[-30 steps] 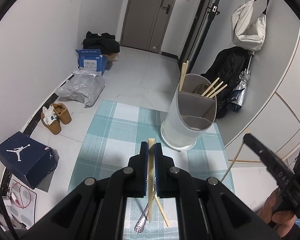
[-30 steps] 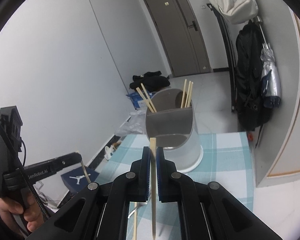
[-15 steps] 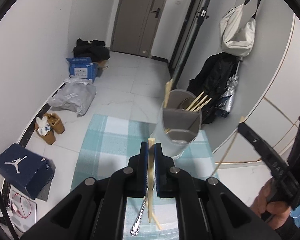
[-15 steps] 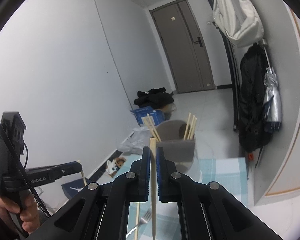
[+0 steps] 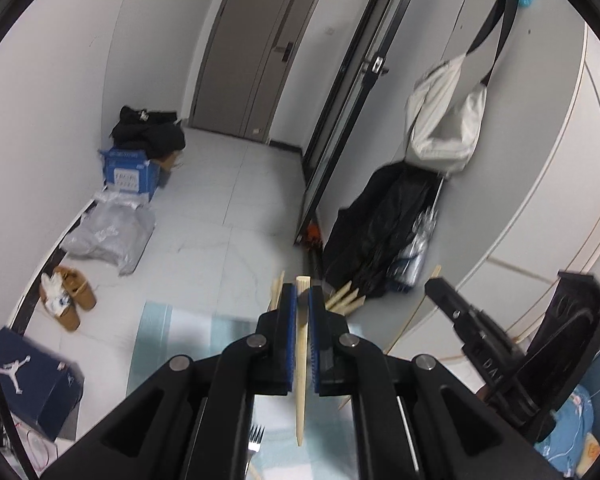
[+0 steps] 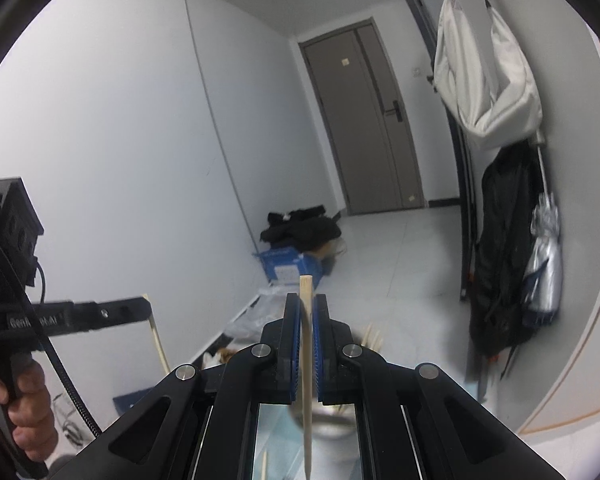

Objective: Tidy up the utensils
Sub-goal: 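Lift both held chopsticks up and carry them over the white holder, then open both tools to drop the chopsticks into the white holder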

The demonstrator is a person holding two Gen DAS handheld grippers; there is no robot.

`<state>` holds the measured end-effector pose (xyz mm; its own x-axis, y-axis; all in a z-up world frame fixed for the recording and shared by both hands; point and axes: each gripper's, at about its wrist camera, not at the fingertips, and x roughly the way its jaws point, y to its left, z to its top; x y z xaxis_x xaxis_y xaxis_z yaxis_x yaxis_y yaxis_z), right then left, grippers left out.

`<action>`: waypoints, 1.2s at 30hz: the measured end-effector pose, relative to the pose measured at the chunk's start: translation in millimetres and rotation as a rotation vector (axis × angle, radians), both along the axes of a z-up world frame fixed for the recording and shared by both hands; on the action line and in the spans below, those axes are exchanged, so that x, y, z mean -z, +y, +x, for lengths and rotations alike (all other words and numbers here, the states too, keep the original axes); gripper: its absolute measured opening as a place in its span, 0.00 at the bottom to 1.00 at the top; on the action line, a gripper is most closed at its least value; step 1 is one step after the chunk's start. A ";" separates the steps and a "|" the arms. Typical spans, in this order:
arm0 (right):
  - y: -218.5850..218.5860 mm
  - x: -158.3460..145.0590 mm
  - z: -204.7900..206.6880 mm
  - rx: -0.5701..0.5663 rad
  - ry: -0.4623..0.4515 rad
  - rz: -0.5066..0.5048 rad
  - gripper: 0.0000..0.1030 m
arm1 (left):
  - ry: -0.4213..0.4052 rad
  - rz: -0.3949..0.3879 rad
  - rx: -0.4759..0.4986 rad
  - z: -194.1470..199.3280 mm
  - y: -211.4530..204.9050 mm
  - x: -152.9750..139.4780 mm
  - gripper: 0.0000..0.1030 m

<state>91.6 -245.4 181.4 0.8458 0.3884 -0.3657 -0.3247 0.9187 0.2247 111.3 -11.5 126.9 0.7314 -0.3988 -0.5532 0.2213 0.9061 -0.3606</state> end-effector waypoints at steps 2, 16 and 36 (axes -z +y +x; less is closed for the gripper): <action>-3.0 -9.7 11.1 0.014 -0.023 0.008 0.05 | -0.011 -0.030 0.005 11.7 -1.7 -7.9 0.02; -8.6 -17.4 92.0 0.076 -0.076 0.050 0.05 | -0.078 -0.051 -0.034 81.5 -9.5 2.9 0.02; 15.6 42.7 120.1 0.009 -0.062 0.015 0.05 | -0.126 0.058 0.089 94.7 -19.0 28.3 0.02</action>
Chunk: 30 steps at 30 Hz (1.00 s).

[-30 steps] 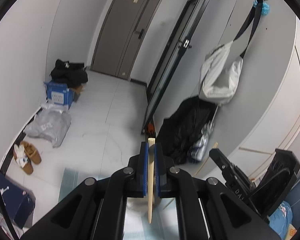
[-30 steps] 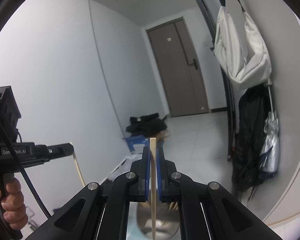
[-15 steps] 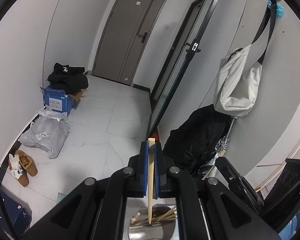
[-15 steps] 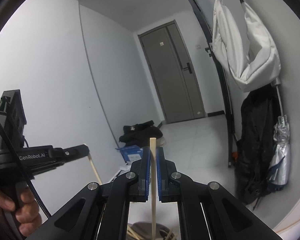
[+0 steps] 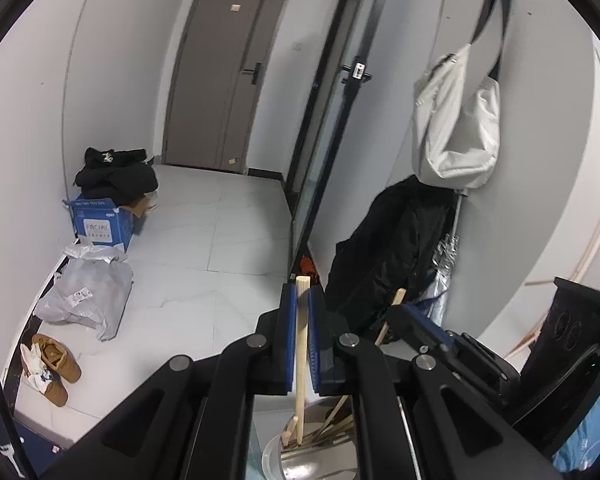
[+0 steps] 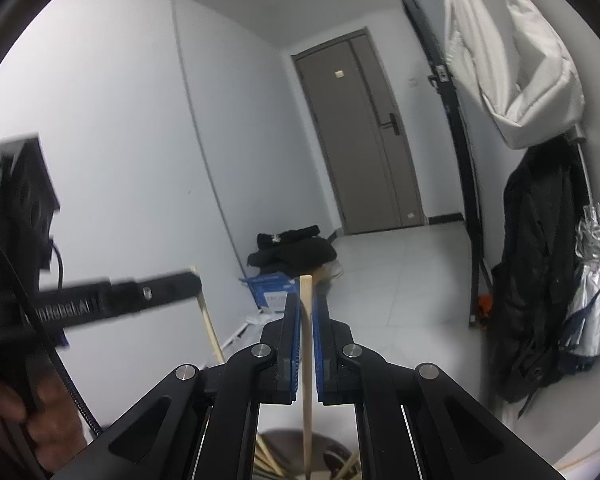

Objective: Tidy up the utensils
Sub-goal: 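Open both tools to drop the chopsticks into the white holder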

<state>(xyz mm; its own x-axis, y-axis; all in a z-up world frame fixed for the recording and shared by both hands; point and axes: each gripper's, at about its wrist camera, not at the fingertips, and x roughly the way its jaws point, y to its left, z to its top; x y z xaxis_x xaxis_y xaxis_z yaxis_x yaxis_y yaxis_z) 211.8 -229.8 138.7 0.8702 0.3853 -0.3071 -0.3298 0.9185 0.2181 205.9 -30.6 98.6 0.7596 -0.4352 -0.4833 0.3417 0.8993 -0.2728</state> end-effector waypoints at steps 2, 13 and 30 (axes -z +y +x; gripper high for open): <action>1.5 4.0 -5.7 -0.023 -0.006 -0.018 0.05 | -0.016 0.029 0.005 -4.2 -2.4 -0.4 0.02; 0.6 23.8 -17.8 -0.099 0.065 -0.061 0.05 | 0.055 0.027 0.039 -6.0 -7.7 16.8 0.02; -16.9 42.0 -43.9 -0.168 0.258 -0.018 0.26 | 0.157 0.022 0.031 -36.2 12.0 24.7 0.39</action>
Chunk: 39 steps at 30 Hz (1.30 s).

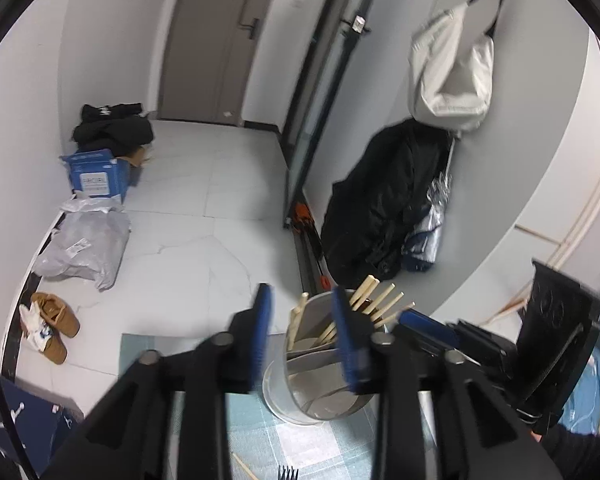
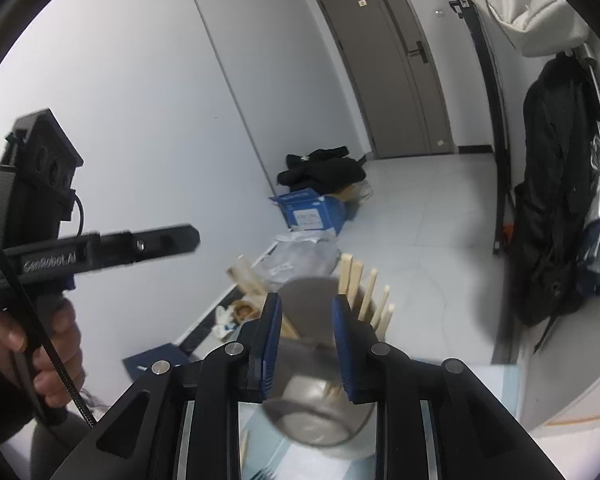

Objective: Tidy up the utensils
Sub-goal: 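Open both tools to drop the chopsticks into the white holder, then move both open tools back down toward the fork and last chopstick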

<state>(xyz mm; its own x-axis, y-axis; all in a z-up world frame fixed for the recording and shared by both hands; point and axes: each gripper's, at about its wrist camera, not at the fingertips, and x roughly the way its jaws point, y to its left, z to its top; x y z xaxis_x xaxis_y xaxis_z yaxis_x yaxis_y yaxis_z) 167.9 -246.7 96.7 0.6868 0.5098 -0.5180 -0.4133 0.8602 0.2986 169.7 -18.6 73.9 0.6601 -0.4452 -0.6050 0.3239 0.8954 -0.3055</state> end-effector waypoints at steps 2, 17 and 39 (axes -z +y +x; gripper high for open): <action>-2.7 -1.7 -13.7 0.011 0.000 -0.010 0.31 | -0.022 -0.008 -0.063 -13.1 9.4 -4.8 0.57; 6.5 -11.4 -97.5 0.052 -0.002 -0.004 0.62 | -0.072 -0.009 -0.250 -93.0 25.4 -3.8 0.84; 8.4 58.5 -154.2 0.160 0.127 -0.120 0.75 | 0.045 0.086 -0.281 -140.4 26.0 87.0 0.89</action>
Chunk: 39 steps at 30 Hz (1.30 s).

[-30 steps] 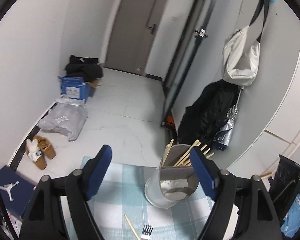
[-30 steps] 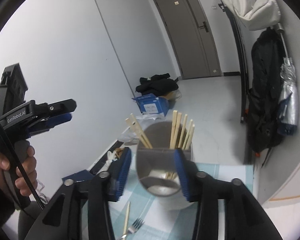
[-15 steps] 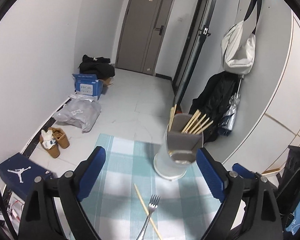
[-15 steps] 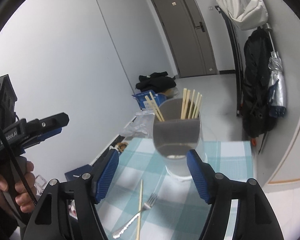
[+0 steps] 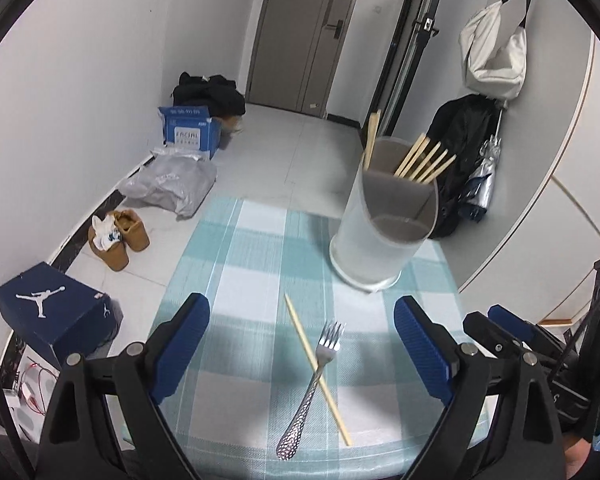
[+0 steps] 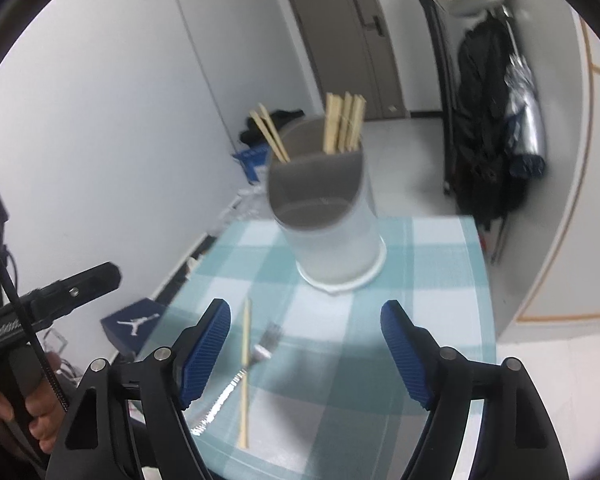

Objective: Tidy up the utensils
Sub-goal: 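Move both open tools back down toward the fork and last chopstick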

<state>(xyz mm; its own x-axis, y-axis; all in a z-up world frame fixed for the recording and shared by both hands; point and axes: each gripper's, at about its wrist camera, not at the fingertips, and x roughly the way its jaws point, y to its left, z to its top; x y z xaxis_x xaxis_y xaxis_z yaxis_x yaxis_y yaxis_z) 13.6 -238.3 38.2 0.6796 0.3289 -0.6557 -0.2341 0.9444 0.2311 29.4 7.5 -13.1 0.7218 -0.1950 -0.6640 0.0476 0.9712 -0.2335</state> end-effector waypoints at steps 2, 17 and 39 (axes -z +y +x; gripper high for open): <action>-3.3 12.3 1.4 0.014 0.040 0.005 0.75 | 0.010 0.020 0.012 -1.0 -0.7 7.3 0.89; -20.1 56.4 12.3 0.105 0.217 -0.002 0.78 | 0.196 0.039 0.065 15.4 -9.5 58.2 0.94; -60.7 50.9 21.3 0.186 0.274 0.126 0.78 | 0.393 0.171 0.188 57.3 -53.1 80.5 0.93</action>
